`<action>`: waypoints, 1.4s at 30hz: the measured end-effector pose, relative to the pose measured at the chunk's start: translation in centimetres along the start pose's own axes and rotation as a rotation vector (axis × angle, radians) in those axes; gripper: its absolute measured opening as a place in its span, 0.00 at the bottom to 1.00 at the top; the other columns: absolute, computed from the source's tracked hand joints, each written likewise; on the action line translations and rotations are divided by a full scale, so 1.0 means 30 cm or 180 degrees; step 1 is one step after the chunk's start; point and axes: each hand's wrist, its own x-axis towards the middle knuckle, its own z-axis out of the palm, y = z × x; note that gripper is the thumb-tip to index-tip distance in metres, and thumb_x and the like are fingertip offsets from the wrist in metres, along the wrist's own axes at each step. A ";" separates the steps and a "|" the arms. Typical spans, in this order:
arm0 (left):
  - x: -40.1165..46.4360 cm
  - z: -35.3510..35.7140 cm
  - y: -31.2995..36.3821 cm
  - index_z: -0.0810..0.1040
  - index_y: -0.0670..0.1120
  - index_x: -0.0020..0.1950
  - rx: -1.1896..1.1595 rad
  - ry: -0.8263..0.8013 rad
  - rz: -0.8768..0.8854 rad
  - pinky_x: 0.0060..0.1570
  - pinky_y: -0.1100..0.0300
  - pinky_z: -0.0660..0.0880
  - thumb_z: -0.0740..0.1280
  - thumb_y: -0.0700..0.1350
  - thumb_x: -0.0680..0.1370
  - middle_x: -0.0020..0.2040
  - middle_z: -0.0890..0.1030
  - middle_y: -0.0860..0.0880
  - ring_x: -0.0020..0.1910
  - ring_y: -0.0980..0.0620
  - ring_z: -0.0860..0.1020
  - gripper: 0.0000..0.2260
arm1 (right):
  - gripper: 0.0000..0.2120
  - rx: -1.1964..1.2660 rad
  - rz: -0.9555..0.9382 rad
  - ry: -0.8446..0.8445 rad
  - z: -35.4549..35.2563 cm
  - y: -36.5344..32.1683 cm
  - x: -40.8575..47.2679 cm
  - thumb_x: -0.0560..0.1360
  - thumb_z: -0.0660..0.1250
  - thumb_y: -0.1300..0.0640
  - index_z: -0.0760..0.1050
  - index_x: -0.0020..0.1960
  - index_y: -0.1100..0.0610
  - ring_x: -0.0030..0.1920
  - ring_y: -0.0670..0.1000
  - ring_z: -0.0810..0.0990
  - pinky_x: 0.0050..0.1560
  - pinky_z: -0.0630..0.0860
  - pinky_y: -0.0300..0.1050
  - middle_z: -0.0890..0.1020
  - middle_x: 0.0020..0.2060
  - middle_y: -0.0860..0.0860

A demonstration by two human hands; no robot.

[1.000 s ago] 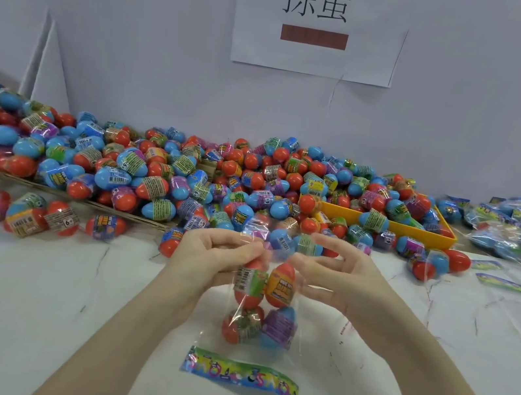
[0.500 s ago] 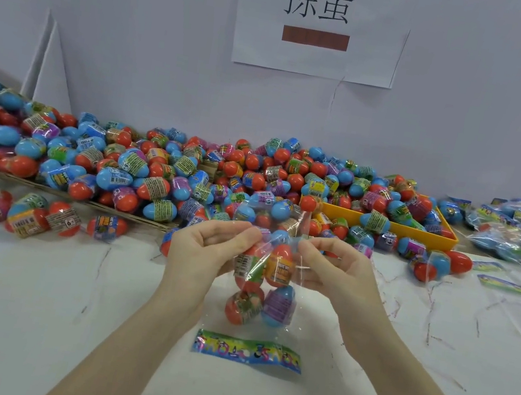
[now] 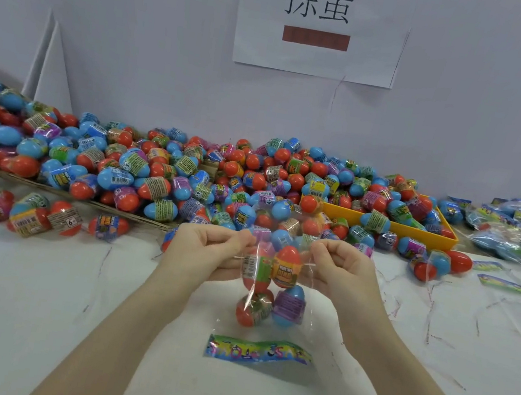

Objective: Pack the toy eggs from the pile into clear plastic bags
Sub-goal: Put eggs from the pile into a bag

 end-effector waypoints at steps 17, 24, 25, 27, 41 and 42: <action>0.004 0.025 -0.021 0.82 0.47 0.37 0.0362 0.0231 0.0626 0.30 0.68 0.76 0.68 0.41 0.73 0.31 0.83 0.53 0.31 0.59 0.81 0.05 | 0.04 -0.0449 -0.0098 -0.0078 -0.016 -0.002 -0.006 0.67 0.74 0.57 0.80 0.37 0.49 0.28 0.38 0.78 0.28 0.73 0.30 0.82 0.28 0.44; 0.015 0.009 -0.027 0.82 0.47 0.37 0.0139 0.0264 0.0447 0.32 0.67 0.77 0.66 0.44 0.74 0.34 0.84 0.50 0.33 0.55 0.82 0.08 | 0.05 -0.0372 0.0101 -0.0034 -0.016 0.008 0.007 0.73 0.68 0.59 0.78 0.39 0.55 0.32 0.42 0.79 0.31 0.74 0.31 0.81 0.32 0.47; 0.018 0.003 -0.025 0.82 0.46 0.37 0.0063 0.0237 0.0348 0.32 0.67 0.77 0.66 0.43 0.75 0.35 0.85 0.50 0.34 0.55 0.83 0.08 | 0.05 -0.0319 0.0144 -0.0024 -0.015 0.008 0.008 0.74 0.66 0.60 0.77 0.40 0.56 0.34 0.44 0.79 0.32 0.75 0.31 0.81 0.34 0.49; 0.020 -0.003 -0.022 0.82 0.45 0.38 0.0155 0.0083 0.0240 0.32 0.66 0.78 0.67 0.41 0.74 0.35 0.85 0.49 0.34 0.55 0.83 0.07 | 0.05 -0.0249 0.0198 -0.0025 -0.012 0.006 0.008 0.76 0.64 0.61 0.76 0.41 0.57 0.35 0.46 0.79 0.33 0.76 0.32 0.81 0.36 0.50; 0.024 0.035 -0.040 0.71 0.44 0.43 0.0145 0.0234 0.0032 0.28 0.70 0.75 0.60 0.43 0.79 0.28 0.81 0.58 0.27 0.62 0.79 0.06 | 0.09 -0.0026 0.0412 -0.0084 -0.015 -0.007 0.012 0.79 0.58 0.64 0.73 0.41 0.59 0.39 0.46 0.78 0.43 0.78 0.38 0.81 0.36 0.49; 0.021 0.039 -0.040 0.71 0.44 0.43 0.0201 0.0205 0.0001 0.28 0.69 0.76 0.59 0.44 0.80 0.28 0.81 0.57 0.28 0.62 0.79 0.06 | 0.09 0.0068 0.0473 -0.0151 -0.011 -0.010 0.010 0.79 0.57 0.63 0.72 0.42 0.58 0.39 0.47 0.79 0.39 0.78 0.36 0.81 0.37 0.50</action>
